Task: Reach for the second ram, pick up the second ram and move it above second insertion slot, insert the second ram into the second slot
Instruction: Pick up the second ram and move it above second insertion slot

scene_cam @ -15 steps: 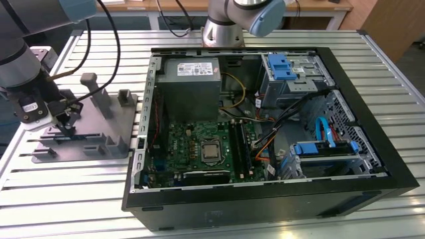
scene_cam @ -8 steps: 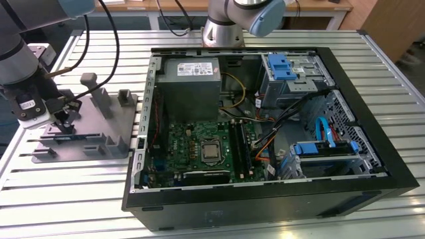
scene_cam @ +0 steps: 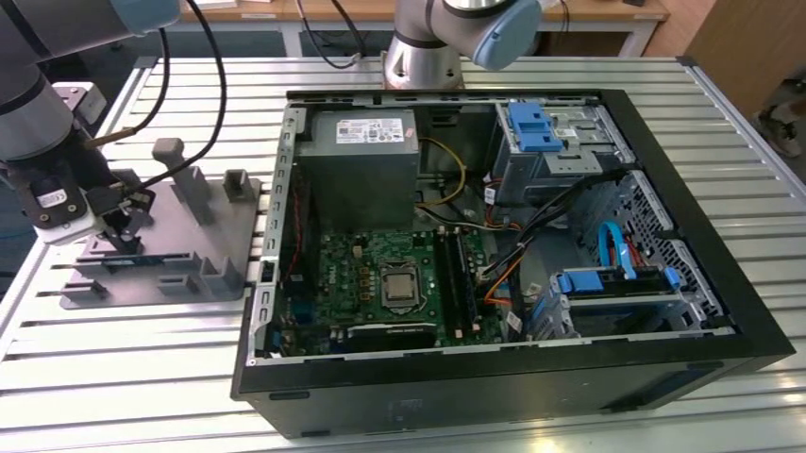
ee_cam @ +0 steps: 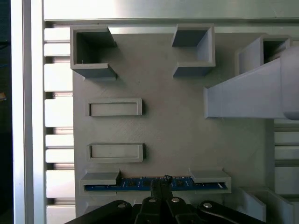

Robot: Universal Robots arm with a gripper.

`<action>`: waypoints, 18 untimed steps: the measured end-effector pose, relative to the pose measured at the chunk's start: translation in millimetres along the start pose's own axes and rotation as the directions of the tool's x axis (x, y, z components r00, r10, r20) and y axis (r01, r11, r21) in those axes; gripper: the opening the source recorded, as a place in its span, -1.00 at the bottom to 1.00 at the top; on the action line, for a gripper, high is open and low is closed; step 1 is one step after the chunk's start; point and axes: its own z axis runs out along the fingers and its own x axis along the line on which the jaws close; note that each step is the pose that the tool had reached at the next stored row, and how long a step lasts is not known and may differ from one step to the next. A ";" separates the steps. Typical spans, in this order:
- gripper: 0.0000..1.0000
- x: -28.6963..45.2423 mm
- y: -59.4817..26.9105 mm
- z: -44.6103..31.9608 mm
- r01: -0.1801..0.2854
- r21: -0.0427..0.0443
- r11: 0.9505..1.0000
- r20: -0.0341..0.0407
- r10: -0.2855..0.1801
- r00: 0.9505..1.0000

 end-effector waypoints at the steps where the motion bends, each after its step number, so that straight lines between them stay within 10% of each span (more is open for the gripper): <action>1: -0.80 0.0 0.0 0.0 0.000 0.000 1.000 0.000 0.000 1.000; 9: -0.80 0.1 0.0 0.0 0.063 0.000 0.998 0.000 -0.063 0.998; 18: -0.80 0.1 0.0 0.0 0.183 -0.002 0.983 -0.001 -0.183 0.983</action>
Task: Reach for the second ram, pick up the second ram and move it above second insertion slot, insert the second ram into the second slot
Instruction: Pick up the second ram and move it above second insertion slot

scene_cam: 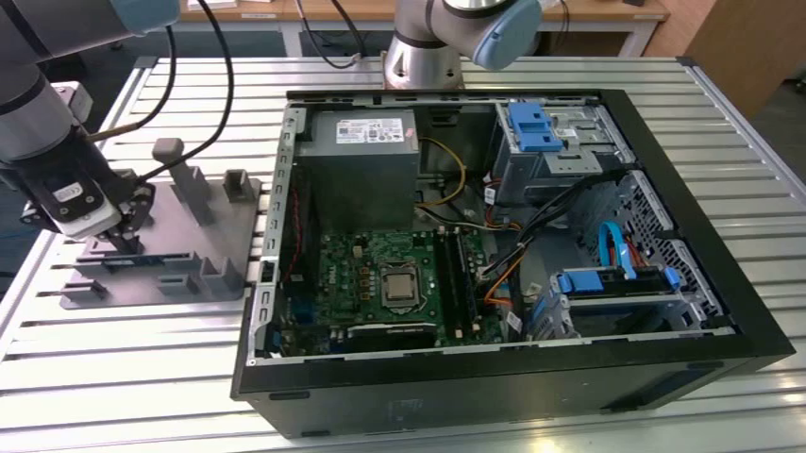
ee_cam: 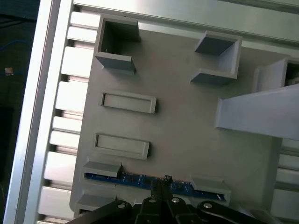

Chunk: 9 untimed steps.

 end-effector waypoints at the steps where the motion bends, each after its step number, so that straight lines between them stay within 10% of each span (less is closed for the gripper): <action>1: -0.80 0.0 0.0 0.0 0.010 0.000 1.000 0.000 -0.010 1.000; 9: -0.80 0.0 0.0 0.0 0.087 -0.001 0.996 -0.001 -0.087 0.996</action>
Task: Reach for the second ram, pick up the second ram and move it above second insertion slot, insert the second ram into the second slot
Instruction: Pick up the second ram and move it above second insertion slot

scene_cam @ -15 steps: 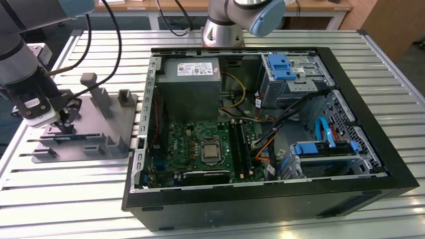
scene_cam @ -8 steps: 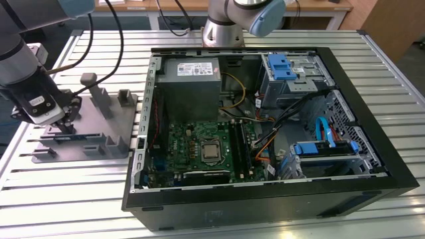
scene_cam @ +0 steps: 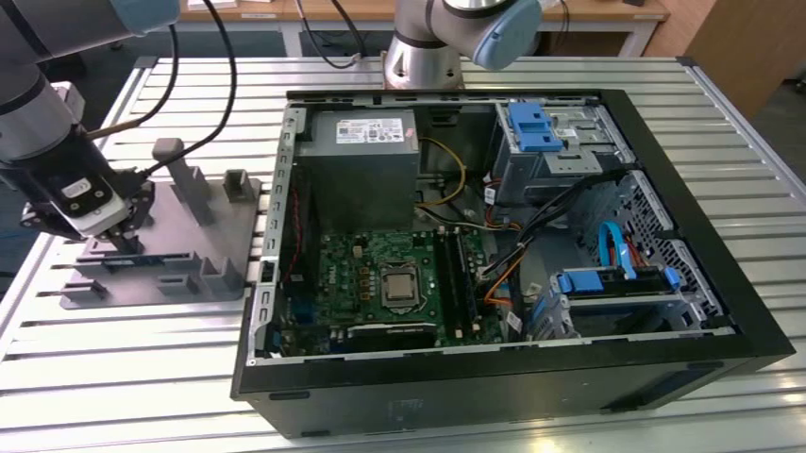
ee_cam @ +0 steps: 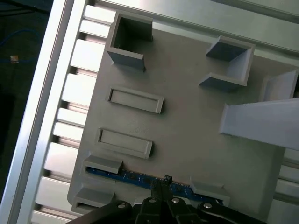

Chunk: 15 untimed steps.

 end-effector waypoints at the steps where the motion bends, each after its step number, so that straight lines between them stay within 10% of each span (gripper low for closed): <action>1: -0.80 0.0 0.0 0.0 0.011 0.000 1.000 0.000 -0.011 1.000; 15: -0.80 0.0 0.0 0.0 0.184 -0.001 0.983 -0.001 -0.184 0.983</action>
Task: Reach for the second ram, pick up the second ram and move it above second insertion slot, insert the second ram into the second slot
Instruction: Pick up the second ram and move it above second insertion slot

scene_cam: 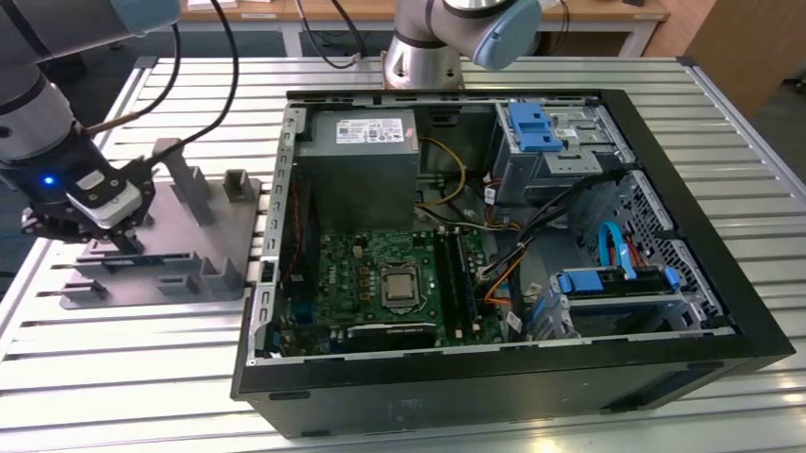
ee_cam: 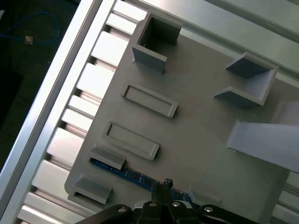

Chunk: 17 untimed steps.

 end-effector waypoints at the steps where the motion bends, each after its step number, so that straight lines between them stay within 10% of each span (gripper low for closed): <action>1: -0.80 0.0 0.0 0.0 0.012 0.000 1.000 0.000 -0.012 1.000; 17: -0.80 0.0 0.0 0.0 0.181 -0.001 0.984 -0.001 -0.181 0.984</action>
